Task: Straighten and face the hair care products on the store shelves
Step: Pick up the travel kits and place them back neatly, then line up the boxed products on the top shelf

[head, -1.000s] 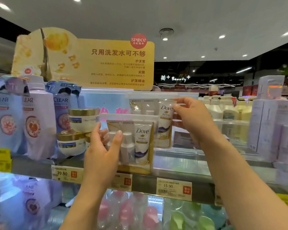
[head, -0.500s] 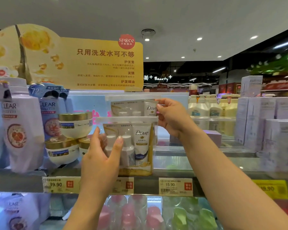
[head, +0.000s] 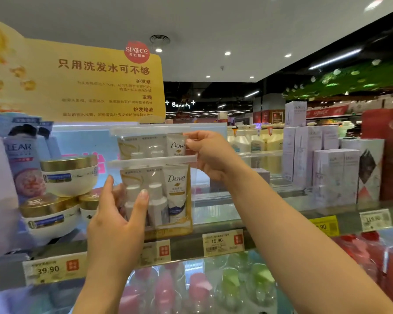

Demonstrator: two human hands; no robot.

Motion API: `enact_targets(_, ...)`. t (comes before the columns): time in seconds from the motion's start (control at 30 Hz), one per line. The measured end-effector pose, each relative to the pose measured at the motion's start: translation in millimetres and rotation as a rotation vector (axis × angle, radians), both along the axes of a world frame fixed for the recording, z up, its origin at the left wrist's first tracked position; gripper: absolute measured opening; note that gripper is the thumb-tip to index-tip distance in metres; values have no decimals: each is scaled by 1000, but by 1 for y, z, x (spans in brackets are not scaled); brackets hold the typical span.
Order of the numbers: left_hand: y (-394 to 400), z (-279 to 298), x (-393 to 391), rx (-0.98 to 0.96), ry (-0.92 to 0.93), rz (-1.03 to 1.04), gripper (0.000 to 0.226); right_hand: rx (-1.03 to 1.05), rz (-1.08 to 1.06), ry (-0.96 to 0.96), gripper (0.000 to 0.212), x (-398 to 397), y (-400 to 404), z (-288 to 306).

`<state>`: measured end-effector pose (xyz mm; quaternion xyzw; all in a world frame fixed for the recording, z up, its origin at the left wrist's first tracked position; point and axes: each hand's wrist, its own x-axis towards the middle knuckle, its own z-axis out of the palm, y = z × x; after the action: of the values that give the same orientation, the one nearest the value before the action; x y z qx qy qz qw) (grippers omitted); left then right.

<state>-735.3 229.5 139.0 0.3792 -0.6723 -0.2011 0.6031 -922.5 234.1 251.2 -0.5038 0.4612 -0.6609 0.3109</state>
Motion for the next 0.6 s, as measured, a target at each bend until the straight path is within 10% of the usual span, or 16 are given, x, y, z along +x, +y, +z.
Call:
enact_targets(0.2, 0, -5, 2, -7, 14, 21, 83, -38, -138, 252, 15, -32, 26, 3)
enact_targets(0.33, 8, -14, -3, -63, 82, 125, 73, 39, -565, 892, 21, -74, 51, -7)
enact_targets(0.6, 33, -22, -42, -754, -7, -52, 29, 348, -607, 1280, 37, -101, 64, -45)
